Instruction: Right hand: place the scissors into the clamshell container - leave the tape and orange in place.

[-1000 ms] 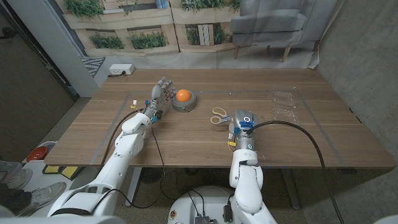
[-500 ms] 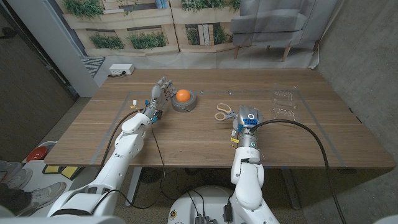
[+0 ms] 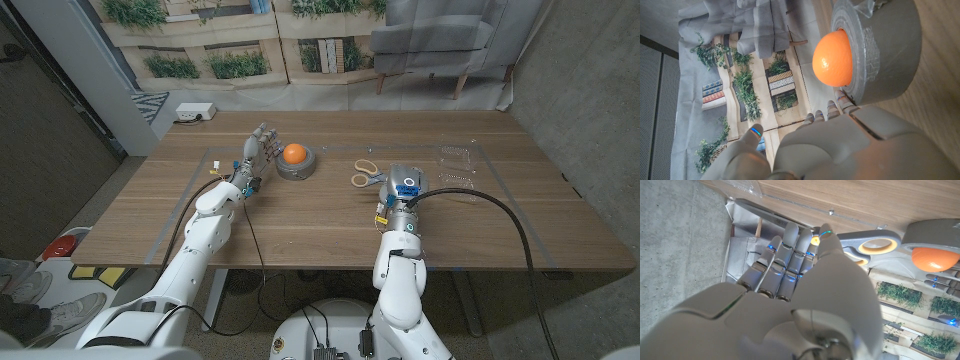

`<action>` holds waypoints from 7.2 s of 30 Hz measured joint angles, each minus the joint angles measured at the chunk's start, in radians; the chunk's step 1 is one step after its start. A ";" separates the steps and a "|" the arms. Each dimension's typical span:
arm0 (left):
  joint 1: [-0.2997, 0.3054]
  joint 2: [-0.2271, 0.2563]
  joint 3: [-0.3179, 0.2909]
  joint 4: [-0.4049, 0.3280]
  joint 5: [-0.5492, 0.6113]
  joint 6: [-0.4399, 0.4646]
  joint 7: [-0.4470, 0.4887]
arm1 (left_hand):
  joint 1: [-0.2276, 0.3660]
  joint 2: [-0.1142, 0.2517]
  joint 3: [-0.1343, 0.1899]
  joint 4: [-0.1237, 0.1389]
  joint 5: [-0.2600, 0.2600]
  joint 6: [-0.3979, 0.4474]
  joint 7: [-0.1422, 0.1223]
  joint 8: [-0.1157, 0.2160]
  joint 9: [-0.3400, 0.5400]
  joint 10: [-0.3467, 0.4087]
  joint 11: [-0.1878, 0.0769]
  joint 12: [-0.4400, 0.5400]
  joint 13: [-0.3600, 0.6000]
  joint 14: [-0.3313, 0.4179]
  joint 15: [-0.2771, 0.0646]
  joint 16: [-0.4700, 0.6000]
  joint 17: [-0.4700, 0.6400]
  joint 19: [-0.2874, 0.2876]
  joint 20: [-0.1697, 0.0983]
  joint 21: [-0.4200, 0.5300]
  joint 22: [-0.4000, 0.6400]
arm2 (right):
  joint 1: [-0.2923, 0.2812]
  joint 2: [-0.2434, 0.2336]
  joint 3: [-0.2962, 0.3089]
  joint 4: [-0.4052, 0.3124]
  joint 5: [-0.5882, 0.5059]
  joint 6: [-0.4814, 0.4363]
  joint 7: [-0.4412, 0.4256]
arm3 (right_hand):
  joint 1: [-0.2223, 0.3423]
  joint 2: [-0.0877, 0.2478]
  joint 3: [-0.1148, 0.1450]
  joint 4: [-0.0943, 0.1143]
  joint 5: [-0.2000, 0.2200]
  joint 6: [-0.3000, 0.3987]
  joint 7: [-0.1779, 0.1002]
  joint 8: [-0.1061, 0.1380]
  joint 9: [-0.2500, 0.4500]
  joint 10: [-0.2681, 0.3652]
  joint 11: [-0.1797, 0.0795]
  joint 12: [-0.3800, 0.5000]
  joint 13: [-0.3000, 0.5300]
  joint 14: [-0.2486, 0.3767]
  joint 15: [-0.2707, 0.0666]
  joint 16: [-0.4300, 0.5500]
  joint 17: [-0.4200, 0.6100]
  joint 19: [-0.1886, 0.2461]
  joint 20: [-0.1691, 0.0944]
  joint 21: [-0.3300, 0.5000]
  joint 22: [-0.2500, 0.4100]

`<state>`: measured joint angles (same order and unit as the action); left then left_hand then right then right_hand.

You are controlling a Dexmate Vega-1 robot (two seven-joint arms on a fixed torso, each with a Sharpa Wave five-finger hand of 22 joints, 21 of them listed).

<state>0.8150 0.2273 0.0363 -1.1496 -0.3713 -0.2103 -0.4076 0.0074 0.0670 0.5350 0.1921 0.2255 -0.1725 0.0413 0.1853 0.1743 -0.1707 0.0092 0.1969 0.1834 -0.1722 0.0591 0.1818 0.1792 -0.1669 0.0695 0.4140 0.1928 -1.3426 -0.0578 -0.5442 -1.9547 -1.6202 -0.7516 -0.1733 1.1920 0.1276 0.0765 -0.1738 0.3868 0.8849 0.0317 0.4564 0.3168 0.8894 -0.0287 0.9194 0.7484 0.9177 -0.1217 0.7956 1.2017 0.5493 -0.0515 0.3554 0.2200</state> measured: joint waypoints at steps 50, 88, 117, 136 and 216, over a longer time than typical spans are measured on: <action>-0.010 -0.001 -0.004 0.008 0.005 -0.004 0.013 | 0.000 0.000 0.000 0.000 0.000 0.000 0.000 0.000 0.000 0.000 0.000 0.000 0.000 0.000 0.000 0.000 0.000 0.000 0.000 -0.004 0.000 | 0.136 -0.040 0.050 0.071 0.083 -0.096 -0.055 | 0.004 -0.004 0.015 -0.015 -0.009 0.000 0.000 0.000 0.000 0.007 0.000 0.000 0.015 0.004 -0.002 -0.004 0.009 0.000 0.000 0.022 0.001; 0.008 0.002 -0.010 -0.023 0.006 0.004 0.028 | 0.000 0.000 0.000 0.000 0.000 0.000 0.000 0.000 0.000 0.000 0.000 0.000 0.000 0.000 0.000 0.000 0.000 0.000 0.000 -0.004 0.000 | 0.202 -0.082 0.084 0.101 0.149 -0.210 -0.071 | -0.001 -0.008 0.024 -0.024 -0.012 0.000 0.000 0.000 0.000 0.007 0.000 0.000 0.023 0.005 -0.001 -0.004 0.014 0.000 0.000 0.031 -0.002; 0.015 0.005 -0.015 -0.033 0.005 0.009 0.034 | 0.000 0.000 0.000 0.000 0.000 0.000 0.000 0.000 0.000 0.000 0.000 0.000 0.000 0.000 0.000 0.000 0.000 0.000 0.000 -0.004 0.000 | 0.281 -0.127 0.083 0.158 0.213 -0.303 -0.026 | -0.008 -0.016 0.032 -0.032 -0.012 0.005 -0.005 0.000 0.000 0.014 0.000 -0.006 0.024 0.004 0.002 0.000 0.014 0.000 0.000 0.040 -0.001; 0.001 0.004 -0.016 -0.007 0.007 0.006 0.035 | 0.000 0.000 0.000 0.000 0.000 0.000 0.000 0.000 0.000 0.000 0.000 0.000 0.000 0.000 0.000 0.000 0.000 0.000 0.000 -0.004 0.000 | 0.335 -0.158 0.069 0.198 0.288 -0.390 0.001 | -0.008 -0.016 0.035 -0.035 -0.013 0.006 -0.006 0.000 0.000 0.014 0.000 -0.006 0.028 0.003 0.000 0.000 0.013 -0.008 0.000 0.049 -0.001; 0.023 0.012 -0.032 -0.033 0.000 0.011 0.042 | 0.000 0.000 0.000 0.000 0.000 0.000 0.000 0.000 0.000 0.000 0.000 0.000 0.000 0.000 0.000 0.000 0.000 0.000 0.000 -0.011 0.000 | 0.458 -0.258 -0.024 0.304 0.404 -0.644 0.136 | -0.023 -0.046 0.064 -0.060 -0.039 0.031 -0.022 -0.014 0.006 0.032 -0.007 -0.022 0.020 0.007 -0.007 0.016 0.002 -0.013 0.005 0.082 -0.006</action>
<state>0.8375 0.2389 0.0046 -1.1825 -0.3710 -0.1996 -0.3653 0.0074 0.0670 0.5351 0.1920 0.2255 -0.1726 0.0413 0.1853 0.1743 -0.1707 0.0092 0.1969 0.1834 -0.1722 0.0591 0.1818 0.1792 -0.1669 0.0696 0.4027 0.1929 -0.8849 -0.3157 -0.5681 -1.6505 -1.2160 -1.3952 -0.0373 1.1690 0.0812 0.1410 -0.2343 0.3479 0.9160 0.0094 0.4424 0.3223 0.9218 -0.0358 0.8972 0.7686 0.9244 -0.1290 0.8111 1.2033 0.5363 -0.0461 0.4371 0.2136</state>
